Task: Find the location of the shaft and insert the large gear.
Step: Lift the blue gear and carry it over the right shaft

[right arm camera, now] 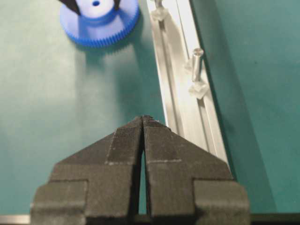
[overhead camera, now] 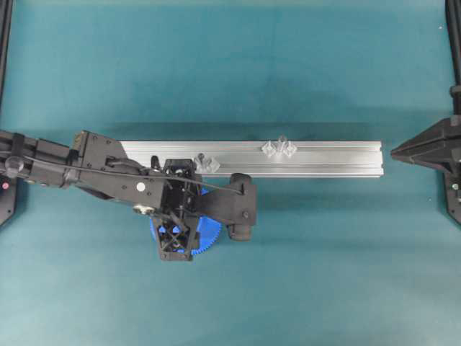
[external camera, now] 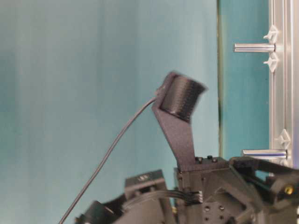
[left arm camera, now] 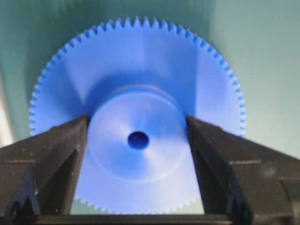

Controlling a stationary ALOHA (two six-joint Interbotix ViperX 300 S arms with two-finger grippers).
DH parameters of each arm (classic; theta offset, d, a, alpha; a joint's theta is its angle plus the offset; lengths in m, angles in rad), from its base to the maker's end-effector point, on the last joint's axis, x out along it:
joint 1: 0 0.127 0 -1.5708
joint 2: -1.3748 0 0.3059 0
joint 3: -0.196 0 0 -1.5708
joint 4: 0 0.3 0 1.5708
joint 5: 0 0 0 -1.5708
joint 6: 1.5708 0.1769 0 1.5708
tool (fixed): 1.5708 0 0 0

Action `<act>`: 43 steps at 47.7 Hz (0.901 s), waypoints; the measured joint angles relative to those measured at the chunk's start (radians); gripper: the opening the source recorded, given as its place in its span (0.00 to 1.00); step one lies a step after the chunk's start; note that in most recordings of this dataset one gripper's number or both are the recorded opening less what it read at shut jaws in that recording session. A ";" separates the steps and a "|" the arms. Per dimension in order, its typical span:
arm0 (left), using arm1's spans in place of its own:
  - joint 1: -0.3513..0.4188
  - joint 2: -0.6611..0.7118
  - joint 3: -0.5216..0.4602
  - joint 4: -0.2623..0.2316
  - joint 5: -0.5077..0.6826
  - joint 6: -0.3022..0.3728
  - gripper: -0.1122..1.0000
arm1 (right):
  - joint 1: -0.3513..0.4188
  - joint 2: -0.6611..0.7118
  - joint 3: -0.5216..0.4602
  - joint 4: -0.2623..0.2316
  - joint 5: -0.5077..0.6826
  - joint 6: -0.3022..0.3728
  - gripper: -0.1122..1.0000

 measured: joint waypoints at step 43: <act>0.063 -0.057 -0.232 0.000 0.006 0.153 0.74 | -0.002 -0.011 0.023 0.000 -0.015 0.000 0.12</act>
